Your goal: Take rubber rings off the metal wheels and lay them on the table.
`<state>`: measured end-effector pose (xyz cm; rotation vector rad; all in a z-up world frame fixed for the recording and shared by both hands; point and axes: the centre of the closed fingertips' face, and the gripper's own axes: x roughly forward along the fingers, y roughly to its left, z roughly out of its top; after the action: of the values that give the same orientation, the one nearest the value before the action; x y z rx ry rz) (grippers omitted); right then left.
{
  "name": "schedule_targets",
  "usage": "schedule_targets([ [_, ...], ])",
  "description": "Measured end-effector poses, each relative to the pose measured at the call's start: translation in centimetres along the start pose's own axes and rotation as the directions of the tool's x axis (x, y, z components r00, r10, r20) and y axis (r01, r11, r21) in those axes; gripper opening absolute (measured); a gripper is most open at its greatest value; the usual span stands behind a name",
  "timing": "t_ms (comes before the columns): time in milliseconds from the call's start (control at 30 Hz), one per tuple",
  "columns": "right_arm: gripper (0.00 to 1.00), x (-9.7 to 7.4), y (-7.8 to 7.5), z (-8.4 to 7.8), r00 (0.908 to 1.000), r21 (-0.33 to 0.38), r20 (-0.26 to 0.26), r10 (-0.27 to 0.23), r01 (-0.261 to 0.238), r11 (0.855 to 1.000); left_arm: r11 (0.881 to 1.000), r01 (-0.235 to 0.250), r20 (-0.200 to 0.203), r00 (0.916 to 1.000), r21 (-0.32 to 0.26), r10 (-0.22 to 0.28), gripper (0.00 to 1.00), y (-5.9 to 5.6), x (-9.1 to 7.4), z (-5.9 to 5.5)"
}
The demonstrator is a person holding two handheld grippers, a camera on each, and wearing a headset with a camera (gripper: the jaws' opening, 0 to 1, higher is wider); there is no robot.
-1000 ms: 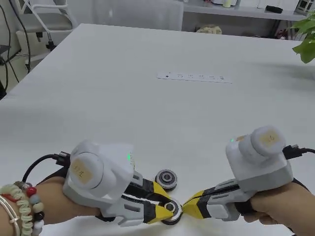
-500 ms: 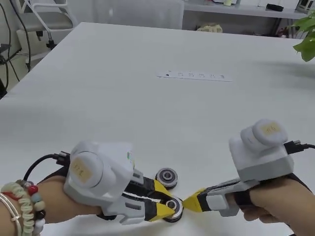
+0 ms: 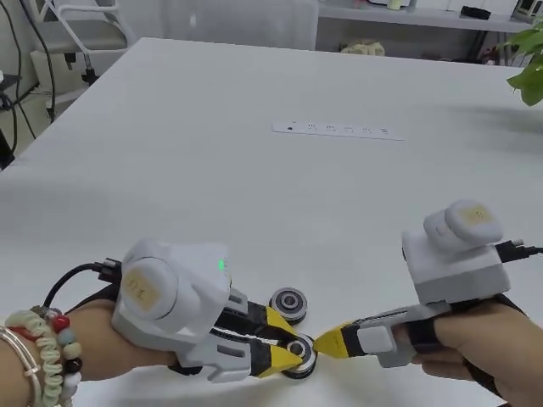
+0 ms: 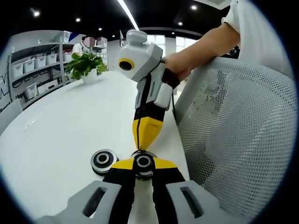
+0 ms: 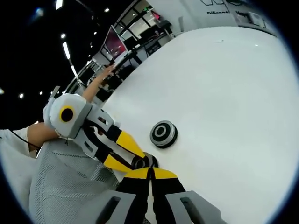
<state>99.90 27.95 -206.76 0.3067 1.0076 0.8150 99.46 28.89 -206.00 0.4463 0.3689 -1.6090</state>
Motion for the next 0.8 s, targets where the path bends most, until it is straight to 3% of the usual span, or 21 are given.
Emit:
schedule_targets([
  [167,0.00,0.0,0.2,-0.1,0.9999,0.035,0.002,0.015,-0.015,0.999,1.000,0.004,0.000,1.0000,0.010,-0.004,0.08,-0.1,0.1,0.0],
  [267,0.00,-0.1,0.3,0.0,0.9985,0.138,0.023,0.050,-0.052,0.989,1.000,0.007,-0.003,1.0000,0.015,-0.006,0.08,-0.1,0.1,0.0],
  [800,0.00,0.0,1.1,0.2,0.9956,0.160,0.031,0.088,-0.092,0.983,1.000,0.007,-0.005,1.0000,0.019,-0.007,0.08,-0.1,0.2,0.1],
])
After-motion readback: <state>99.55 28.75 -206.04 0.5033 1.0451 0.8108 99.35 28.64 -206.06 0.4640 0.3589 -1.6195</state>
